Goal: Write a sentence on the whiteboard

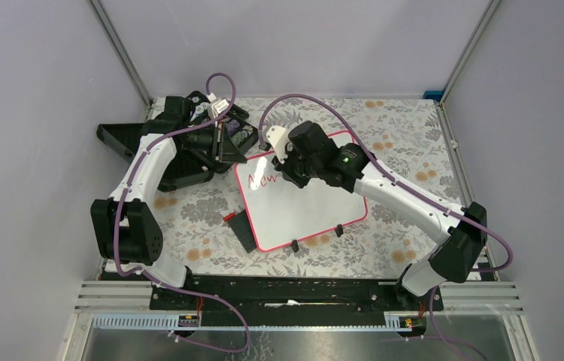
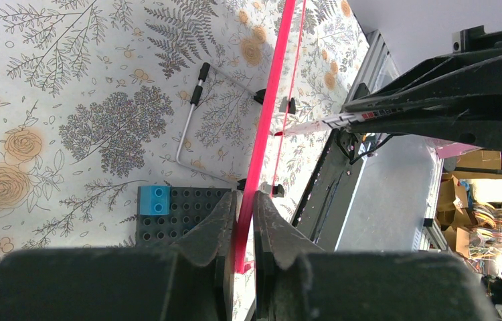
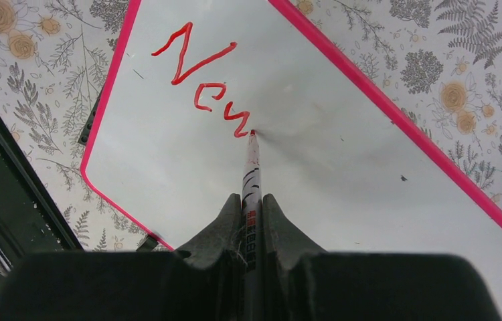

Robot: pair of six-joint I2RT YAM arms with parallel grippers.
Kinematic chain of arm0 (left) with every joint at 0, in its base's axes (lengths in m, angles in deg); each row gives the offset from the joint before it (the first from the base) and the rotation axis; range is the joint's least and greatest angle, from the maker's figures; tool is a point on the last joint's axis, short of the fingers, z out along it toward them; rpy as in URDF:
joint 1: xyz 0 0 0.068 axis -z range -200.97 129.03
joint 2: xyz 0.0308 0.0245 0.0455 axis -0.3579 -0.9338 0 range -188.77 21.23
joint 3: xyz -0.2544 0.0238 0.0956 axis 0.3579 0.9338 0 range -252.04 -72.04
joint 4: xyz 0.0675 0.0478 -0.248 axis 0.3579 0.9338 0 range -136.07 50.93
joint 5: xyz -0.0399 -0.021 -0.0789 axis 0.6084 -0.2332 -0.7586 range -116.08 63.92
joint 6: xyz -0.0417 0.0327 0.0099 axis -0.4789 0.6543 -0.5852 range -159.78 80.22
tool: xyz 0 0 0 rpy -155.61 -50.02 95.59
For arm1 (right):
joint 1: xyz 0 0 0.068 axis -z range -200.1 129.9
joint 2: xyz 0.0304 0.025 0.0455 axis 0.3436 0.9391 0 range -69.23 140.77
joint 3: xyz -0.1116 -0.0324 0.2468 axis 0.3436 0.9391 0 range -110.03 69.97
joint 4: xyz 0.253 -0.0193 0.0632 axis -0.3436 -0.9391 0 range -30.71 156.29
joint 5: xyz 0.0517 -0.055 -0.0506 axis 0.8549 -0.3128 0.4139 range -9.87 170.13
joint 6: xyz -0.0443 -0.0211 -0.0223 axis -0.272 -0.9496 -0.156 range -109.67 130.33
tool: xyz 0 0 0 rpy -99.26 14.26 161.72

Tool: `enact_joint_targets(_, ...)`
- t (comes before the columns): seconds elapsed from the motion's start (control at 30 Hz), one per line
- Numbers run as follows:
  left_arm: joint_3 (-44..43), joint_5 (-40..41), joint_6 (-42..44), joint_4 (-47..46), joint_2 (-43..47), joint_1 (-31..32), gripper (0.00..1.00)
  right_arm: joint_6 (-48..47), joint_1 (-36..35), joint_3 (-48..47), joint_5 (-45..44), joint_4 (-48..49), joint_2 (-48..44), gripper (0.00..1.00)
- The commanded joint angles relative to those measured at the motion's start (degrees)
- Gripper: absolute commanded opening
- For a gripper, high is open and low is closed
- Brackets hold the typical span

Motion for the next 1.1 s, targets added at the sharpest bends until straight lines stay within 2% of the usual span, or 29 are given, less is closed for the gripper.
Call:
enact_joint_targets(0.0,0.35,0.93,0.32,-0.74,0.44,-0.01,0.0,-0.77,0.73,-3.24,-1.66,0.62,-0.27,0.0)
enact_joint_targets(0.37,0.44,1.7,0.4,-0.74,0.85,0.38,0.0,1.15,1.72,-4.41,6.15,-1.72,-3.98,0.0)
enact_joint_targets(0.6,0.59,2.11,0.72,-0.72,1.02,0.68,0.0,2.26,5.78,-2.03,8.45,-1.68,-7.23,0.0)
enact_joint_targets(1.07,0.61,3.04,0.85,-0.79,1.24,1.55,0.0,2.27,7.35,2.71,7.47,1.74,-6.81,0.0)
